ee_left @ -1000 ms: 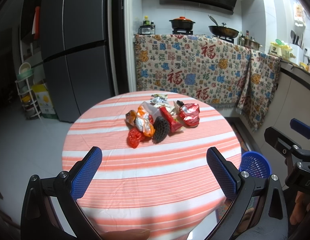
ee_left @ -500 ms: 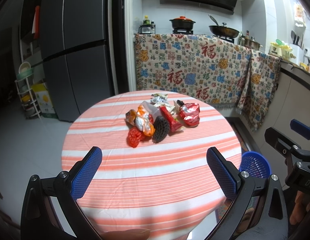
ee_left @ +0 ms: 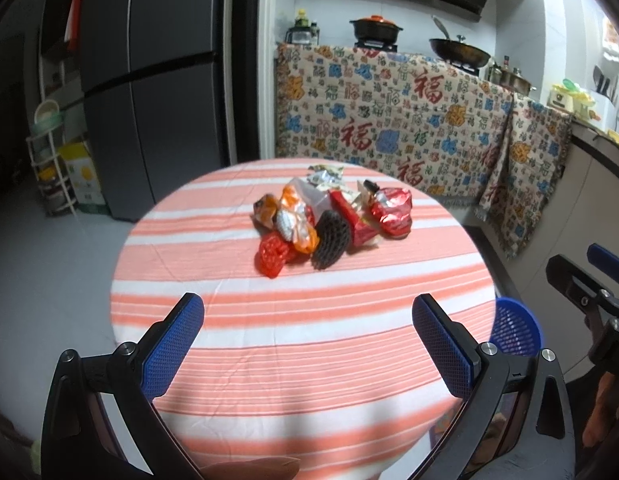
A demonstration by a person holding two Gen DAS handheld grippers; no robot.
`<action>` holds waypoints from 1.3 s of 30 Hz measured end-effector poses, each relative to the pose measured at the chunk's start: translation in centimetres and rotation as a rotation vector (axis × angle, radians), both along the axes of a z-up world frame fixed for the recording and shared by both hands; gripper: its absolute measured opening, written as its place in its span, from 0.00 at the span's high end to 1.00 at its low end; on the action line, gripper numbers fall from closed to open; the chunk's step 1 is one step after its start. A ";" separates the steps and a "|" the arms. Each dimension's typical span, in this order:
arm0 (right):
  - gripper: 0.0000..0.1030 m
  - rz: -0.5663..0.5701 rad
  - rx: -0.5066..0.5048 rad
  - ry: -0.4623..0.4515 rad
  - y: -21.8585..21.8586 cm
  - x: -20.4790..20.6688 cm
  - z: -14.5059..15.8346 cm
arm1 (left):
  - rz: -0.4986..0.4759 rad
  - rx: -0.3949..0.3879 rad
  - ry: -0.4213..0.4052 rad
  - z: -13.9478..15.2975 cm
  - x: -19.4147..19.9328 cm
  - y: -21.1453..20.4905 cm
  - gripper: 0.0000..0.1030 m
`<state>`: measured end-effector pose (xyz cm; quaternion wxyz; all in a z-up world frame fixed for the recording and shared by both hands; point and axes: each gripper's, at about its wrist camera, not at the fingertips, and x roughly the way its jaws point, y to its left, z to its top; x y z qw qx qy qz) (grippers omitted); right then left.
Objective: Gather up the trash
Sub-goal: 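Grasp the red plastic bag with the left tool while the right tool grasps the red snack wrapper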
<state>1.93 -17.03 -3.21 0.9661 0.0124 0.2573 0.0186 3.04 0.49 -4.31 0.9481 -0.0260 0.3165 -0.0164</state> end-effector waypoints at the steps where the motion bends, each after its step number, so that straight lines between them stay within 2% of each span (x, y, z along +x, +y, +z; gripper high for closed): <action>1: 0.00 -0.001 0.002 0.007 0.1 0.3 -0.3 | 0.001 -0.004 0.008 -0.5 0.3 0.3 0.00; 7: 0.00 -0.026 0.017 0.045 0.0 2.3 -2.8 | 0.032 -0.020 0.066 -4.2 3.6 2.1 0.00; 12: 0.00 -0.041 0.029 0.093 -0.2 4.8 -5.7 | 0.027 0.000 0.131 -7.4 7.2 2.6 0.00; 18: 0.00 -0.059 0.005 0.193 0.1 8.4 -9.9 | 0.003 -0.016 0.221 -11.1 12.0 3.0 0.00; 24: 0.00 -0.050 -0.003 0.303 0.7 12.1 -13.6 | 0.019 0.024 0.305 -14.0 15.6 3.6 0.00; 32: 0.00 -0.037 -0.025 0.407 1.7 16.9 -16.6 | 0.016 0.050 0.299 -14.4 17.3 3.6 0.00; 39: 0.00 -0.012 -0.051 0.416 2.8 19.7 -16.2 | -0.053 0.058 0.299 -14.3 19.4 4.1 0.00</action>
